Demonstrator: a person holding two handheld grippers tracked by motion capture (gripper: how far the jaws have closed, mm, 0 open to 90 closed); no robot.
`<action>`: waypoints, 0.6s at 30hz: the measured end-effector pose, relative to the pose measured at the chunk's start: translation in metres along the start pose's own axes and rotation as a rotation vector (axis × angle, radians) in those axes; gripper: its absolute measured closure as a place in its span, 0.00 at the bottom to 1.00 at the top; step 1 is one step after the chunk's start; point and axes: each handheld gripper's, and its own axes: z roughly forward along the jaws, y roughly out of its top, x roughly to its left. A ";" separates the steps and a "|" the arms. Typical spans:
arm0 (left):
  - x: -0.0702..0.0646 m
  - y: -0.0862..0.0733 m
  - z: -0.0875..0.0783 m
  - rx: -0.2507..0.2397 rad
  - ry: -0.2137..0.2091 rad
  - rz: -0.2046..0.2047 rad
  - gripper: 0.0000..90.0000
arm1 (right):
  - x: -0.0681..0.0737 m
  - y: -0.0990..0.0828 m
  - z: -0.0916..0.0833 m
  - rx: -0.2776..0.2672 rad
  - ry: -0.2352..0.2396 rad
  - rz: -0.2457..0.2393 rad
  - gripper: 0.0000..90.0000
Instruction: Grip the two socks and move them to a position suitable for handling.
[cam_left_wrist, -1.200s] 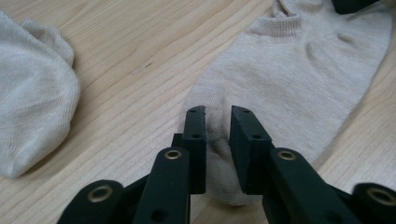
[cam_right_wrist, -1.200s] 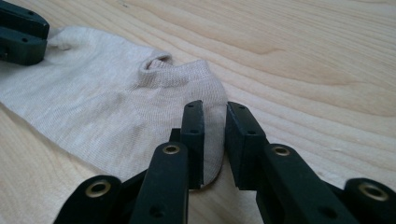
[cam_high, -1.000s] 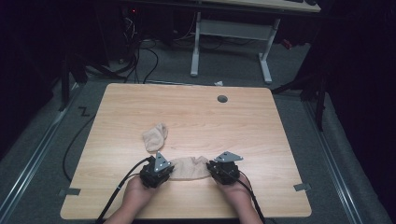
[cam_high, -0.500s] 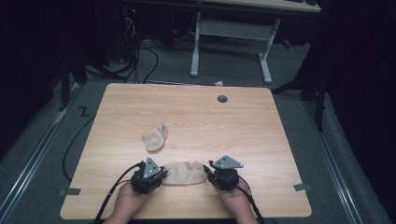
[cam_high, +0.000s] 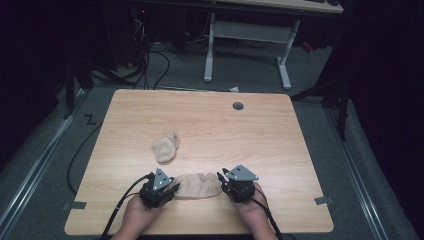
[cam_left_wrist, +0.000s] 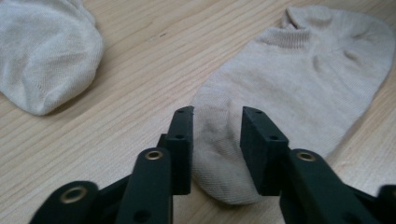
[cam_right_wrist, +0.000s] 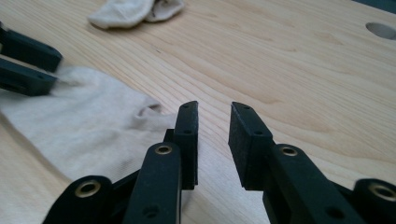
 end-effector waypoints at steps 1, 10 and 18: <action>0.000 0.000 0.000 0.000 0.000 0.000 0.70 | -0.001 -0.001 0.001 -0.001 -0.006 0.000 0.82; 0.034 0.026 -0.016 -0.061 0.078 -0.079 0.62 | -0.003 -0.007 0.003 -0.005 0.011 -0.006 0.84; 0.087 0.038 -0.004 -0.021 0.113 -0.195 0.58 | -0.006 -0.011 0.006 0.005 0.050 0.014 0.74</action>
